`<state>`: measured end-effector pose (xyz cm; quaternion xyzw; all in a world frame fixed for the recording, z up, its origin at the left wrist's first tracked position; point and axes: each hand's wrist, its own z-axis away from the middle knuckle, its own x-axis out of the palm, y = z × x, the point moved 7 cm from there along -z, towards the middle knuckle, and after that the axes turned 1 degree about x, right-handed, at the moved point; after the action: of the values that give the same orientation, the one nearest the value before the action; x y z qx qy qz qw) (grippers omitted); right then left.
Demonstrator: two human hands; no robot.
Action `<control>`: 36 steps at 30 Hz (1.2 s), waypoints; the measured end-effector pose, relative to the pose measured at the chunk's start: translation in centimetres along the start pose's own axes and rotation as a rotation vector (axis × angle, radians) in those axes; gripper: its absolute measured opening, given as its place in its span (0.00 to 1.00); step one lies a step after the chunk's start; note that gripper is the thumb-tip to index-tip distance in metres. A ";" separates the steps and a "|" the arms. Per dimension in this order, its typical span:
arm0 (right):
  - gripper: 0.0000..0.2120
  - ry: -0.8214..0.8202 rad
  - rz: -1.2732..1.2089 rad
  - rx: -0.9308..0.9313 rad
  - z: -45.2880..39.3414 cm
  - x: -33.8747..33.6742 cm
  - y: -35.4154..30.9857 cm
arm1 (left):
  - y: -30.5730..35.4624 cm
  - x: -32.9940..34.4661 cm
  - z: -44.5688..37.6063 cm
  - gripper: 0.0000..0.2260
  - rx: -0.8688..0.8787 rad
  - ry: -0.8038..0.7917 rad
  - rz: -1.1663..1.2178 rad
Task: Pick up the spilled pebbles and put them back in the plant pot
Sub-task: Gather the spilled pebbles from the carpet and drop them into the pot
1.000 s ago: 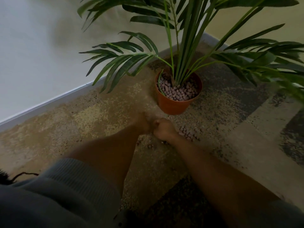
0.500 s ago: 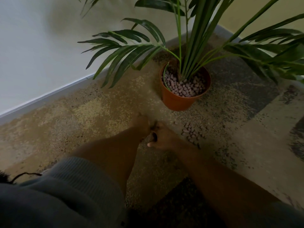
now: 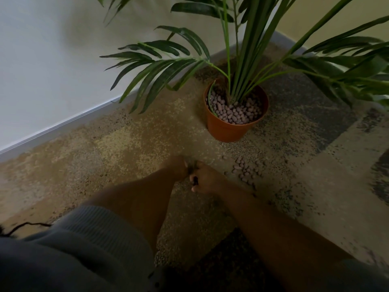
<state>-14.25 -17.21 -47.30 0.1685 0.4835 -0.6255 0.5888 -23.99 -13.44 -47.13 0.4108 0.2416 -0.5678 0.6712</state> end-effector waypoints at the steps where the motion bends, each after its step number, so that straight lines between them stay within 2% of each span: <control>1: 0.13 0.002 -0.004 0.001 -0.1 0.1 0.1 | -0.1 0.1 0.0 0.10 -0.002 -0.009 -0.005; 6: 0.14 0.042 0.011 -0.004 0.3 -0.1 -0.1 | -0.2 0.8 0.5 0.12 0.015 -0.102 -0.041; 9: 0.08 0.091 -0.071 0.019 0.8 -0.6 0.0 | 0.0 1.1 0.8 0.12 0.028 -0.087 -0.077; 12: 0.03 0.171 -0.238 0.097 1.2 -1.2 0.7 | -0.4 1.2 0.8 0.10 0.013 -0.051 -0.076; 17: 0.04 0.201 -0.689 0.415 1.8 -0.8 3.6 | -0.9 1.1 1.0 0.16 -0.011 -0.014 -0.109; 22: 0.04 0.207 -1.012 0.546 1.8 -0.2 4.4 | -1.1 1.3 1.1 0.14 -0.107 -0.100 0.030; 25: 0.08 0.185 -1.345 0.584 2.1 -0.2 4.1 | -1.5 1.5 1.0 0.11 -0.178 -0.137 0.259; 27: 0.07 0.182 -1.552 0.599 2.3 -0.2 4.1 | -1.7 1.8 1.4 0.08 -0.285 -0.168 0.562; 30: 0.07 0.184 -1.792 0.605 2.6 -0.9 3.8 | -0.9 2.3 2.3 0.09 -0.400 -0.257 1.084; 33: 0.11 0.205 -1.923 0.555 2.9 -2.9 3.1 | 0.7 1.2 2.6 0.09 -0.413 -0.283 1.499; 36: 0.18 0.242 -2.024 0.462 3.2 -5.6 2.1 | 2.8 -1.0 2.1 0.11 -0.352 -0.239 1.699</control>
<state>-9.84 -16.17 -42.24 -0.1452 0.3232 -0.8827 -0.3088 -21.89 -14.56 -44.40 0.2798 -0.1342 0.1306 0.9416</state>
